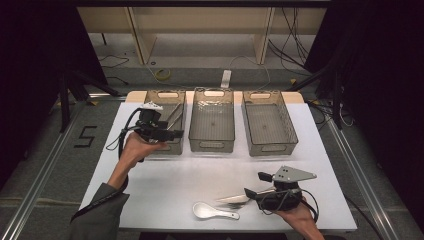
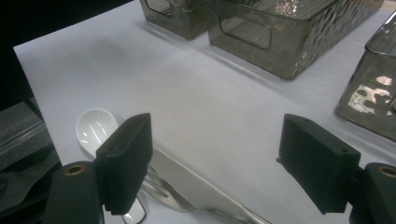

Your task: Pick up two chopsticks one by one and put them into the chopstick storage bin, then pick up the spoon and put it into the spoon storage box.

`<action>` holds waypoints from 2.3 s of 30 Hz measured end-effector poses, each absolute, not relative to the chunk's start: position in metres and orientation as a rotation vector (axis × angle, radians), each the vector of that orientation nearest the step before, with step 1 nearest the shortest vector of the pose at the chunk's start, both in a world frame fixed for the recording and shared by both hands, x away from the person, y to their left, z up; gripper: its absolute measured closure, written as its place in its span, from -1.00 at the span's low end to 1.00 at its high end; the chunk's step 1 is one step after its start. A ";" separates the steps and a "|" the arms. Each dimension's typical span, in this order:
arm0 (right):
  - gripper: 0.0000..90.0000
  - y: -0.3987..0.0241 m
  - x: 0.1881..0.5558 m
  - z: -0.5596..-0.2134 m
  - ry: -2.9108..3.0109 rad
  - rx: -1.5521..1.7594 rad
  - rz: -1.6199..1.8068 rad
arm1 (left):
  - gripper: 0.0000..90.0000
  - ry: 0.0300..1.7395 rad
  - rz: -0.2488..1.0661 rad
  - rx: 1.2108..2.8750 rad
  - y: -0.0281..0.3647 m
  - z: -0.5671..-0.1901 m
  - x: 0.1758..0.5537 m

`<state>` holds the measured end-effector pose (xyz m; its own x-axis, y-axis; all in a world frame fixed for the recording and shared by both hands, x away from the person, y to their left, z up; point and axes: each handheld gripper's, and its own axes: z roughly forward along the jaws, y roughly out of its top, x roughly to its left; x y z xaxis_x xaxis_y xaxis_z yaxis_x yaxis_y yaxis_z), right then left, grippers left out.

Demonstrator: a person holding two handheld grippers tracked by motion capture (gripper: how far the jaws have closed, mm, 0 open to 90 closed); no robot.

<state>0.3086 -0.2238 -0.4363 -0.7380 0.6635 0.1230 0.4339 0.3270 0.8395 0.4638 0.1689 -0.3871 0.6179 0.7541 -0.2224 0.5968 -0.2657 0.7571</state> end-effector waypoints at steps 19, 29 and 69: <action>-0.40 -0.192 0.305 -0.437 2.495 0.872 1.330 | -0.63 0.979 0.271 1.906 0.161 -0.410 0.412; -0.34 -0.172 0.303 -0.439 2.583 0.794 1.310 | -0.65 0.948 0.281 1.906 0.162 -0.416 0.392; -0.16 -0.117 0.299 -0.462 2.899 0.595 0.956 | -0.66 0.896 0.327 1.881 0.163 -0.418 0.357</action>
